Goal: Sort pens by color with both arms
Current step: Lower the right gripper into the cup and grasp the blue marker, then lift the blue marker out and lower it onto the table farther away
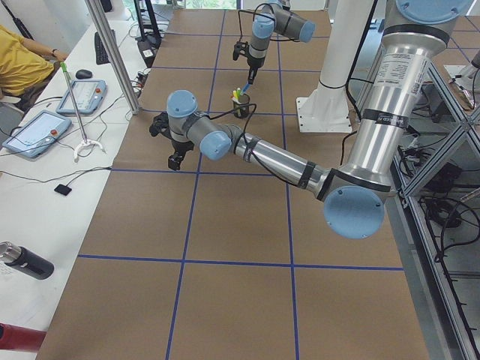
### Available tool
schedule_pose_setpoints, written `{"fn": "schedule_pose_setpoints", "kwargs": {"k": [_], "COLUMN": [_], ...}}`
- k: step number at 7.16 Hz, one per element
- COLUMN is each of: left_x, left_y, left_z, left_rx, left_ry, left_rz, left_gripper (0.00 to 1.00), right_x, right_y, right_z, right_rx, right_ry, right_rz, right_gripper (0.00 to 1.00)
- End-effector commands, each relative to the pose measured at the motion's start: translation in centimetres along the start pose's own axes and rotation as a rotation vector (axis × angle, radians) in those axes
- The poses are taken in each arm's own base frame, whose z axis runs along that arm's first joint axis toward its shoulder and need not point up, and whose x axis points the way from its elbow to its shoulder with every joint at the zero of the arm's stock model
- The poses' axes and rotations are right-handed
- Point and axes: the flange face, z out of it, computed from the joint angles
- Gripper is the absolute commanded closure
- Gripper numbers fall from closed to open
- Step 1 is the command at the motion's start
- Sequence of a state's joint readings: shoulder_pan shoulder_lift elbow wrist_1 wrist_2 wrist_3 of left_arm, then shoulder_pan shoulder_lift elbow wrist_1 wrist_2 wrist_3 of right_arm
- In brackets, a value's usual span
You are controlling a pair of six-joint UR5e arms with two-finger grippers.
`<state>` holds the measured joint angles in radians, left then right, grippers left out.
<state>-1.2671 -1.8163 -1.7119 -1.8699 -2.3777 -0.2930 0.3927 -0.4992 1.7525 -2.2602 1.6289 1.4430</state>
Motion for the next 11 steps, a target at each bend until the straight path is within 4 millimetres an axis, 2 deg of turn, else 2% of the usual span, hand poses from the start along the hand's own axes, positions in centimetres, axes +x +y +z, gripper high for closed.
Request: {"fn": "schedule_pose_setpoints", "kwargs": {"k": [1,2,3,5,6,8,11], "left_x": [0.1,0.1,0.1,0.2,0.1,-0.1,-0.3], "left_y": [-0.1,0.0,0.0,0.0,0.0,0.0,0.1], "left_z": [0.0,0.0,0.0,-0.2,-0.1,0.1,0.2], "left_rx": [0.001,0.001,0.001,0.003,0.001,-0.002,-0.005], "left_ry": [0.0,0.0,0.0,0.001,0.0,-0.001,-0.002], "left_rz": [0.001,0.0,0.0,0.0,-0.002,-0.004,-0.002], "left_gripper": [0.0,0.0,0.0,0.0,0.0,0.0,0.0], "right_x": [2.3,2.5,2.7,3.1,3.5,1.6,2.1], "right_y": [-2.7,-3.8,-4.5,-5.8,-7.5,-11.9,-18.1], "right_z": [-4.5,-5.2,-4.7,-1.7,1.4,8.2,18.4], "right_rx": [0.044,0.077,0.141,0.226,0.3,0.424,0.605], "right_ry": [-0.078,-0.082,-0.058,-0.045,-0.087,-0.097,-0.083], "right_rz": [-0.006,-0.019,-0.059,-0.189,-0.193,-0.216,-0.182], "right_gripper": [0.92,0.97,1.0,1.0,1.0,1.0,1.0]}}
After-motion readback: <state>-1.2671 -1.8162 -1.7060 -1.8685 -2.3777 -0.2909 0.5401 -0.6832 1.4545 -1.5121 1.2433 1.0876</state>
